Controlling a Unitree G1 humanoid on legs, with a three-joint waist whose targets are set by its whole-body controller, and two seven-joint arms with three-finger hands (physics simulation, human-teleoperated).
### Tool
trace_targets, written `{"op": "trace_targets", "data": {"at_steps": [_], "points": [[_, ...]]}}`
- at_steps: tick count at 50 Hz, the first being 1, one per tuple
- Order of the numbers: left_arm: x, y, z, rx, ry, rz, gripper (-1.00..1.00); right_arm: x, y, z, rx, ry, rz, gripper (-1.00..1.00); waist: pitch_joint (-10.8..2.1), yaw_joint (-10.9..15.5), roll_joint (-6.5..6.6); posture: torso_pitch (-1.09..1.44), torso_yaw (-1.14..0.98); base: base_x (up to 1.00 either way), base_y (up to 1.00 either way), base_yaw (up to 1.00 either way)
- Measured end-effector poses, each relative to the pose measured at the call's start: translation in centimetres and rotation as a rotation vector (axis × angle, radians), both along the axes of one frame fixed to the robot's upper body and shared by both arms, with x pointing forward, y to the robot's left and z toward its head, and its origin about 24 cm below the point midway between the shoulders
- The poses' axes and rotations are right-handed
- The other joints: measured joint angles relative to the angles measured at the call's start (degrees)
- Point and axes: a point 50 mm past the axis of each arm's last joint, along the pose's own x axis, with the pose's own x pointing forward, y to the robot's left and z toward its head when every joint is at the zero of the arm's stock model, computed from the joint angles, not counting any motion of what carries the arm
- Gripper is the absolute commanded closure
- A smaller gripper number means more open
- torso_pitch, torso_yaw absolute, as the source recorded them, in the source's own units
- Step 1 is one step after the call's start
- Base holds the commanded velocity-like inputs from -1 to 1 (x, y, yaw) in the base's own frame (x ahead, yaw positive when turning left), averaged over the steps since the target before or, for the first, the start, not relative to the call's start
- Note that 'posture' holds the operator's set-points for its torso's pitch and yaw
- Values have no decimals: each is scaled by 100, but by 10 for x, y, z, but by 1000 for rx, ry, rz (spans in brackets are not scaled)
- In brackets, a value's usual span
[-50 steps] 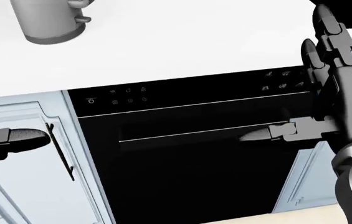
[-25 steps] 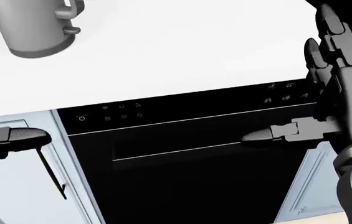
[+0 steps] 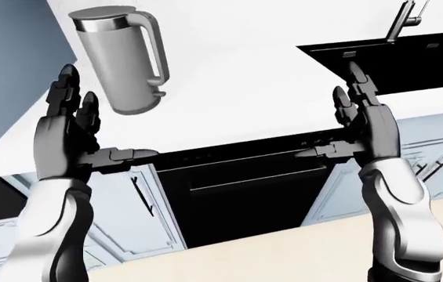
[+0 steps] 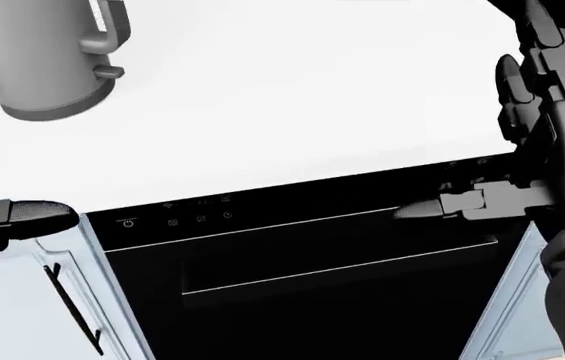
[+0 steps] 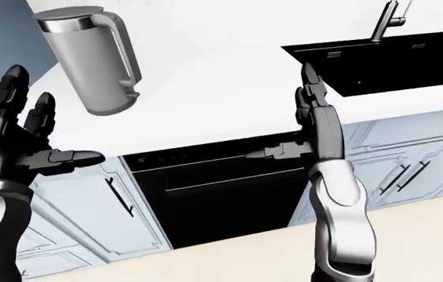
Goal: Press the button to open the lid of the electric kettle.
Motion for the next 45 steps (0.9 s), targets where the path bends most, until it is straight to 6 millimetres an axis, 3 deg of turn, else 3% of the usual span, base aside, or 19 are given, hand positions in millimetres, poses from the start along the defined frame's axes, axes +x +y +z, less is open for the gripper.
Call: {"op": "trace_targets", "data": {"at_steps": [2,4,8,11,12,15,17,21,24,25,27,29,35,37,40,45], "points": [[0,4,-4,-7,23,22,-100,2,3,-4,1,24,19,-100,5,42,3,0,0,13,9,0],[0,4,-5,-9,31,28,-100,2,2,-6,3,33,20,-100,-20,44,-80,0,0,14,8,0],[-2,2,-2,-4,11,24,-100,0,0,2,-2,0,4,-100,2,41,-345,0,0,13,8,0],[-6,6,1,-3,-6,40,-100,-1,0,8,-6,-25,3,-100,-30,50,-654,0,0,14,9,0],[-6,6,0,-9,-6,40,-100,-1,-3,8,-8,-23,-5,-100,-26,-4,-591,0,0,13,9,0],[-6,7,-6,-14,24,38,-100,-1,-9,3,-1,6,-36,-100,-19,-61,-615,0,0,14,9,0],[-6,9,-6,-16,30,47,-100,0,-9,4,-1,7,-40,-100,-28,-54,-547,0,0,14,8,0],[-8,10,-1,-8,-1,57,-100,-2,-6,10,-4,-18,-28,-100,44,-63,-243,0,0,14,9,0],[-9,10,3,-3,-17,55,-100,-1,-6,12,-3,-22,-23,-100,-23,-83,130,0,0,14,9,0],[-9,12,2,-4,-11,63,-100,-1,-3,10,6,-17,-14,-100,-12,-34,60,0,0,14,11,0],[-9,15,-2,-11,14,81,-100,1,0,6,12,9,6,-100,18,24,69,0,0,14,14,0],[-9,17,-2,-12,19,91,-100,2,0,5,20,25,11,-100,-6,36,-17,0,0,13,20,0],[-11,13,7,-1,-22,74,-100,-2,-4,16,23,-25,-10,-100,17,25,-619,0,0,14,25,0],[-9,11,2,-11,-1,55,-100,-2,-8,12,25,-13,-28,-100,40,-50,-539,0,0,14,25,0],[-8,10,-2,-13,25,45,-100,0,-10,6,29,23,-43,-100,-23,-78,-587,0,0,14,25,0],[-12,11,6,-6,-18,56,-100,-1,-8,14,20,-15,-32,-100,27,-105,-237,0,0,13,25,0]]}}
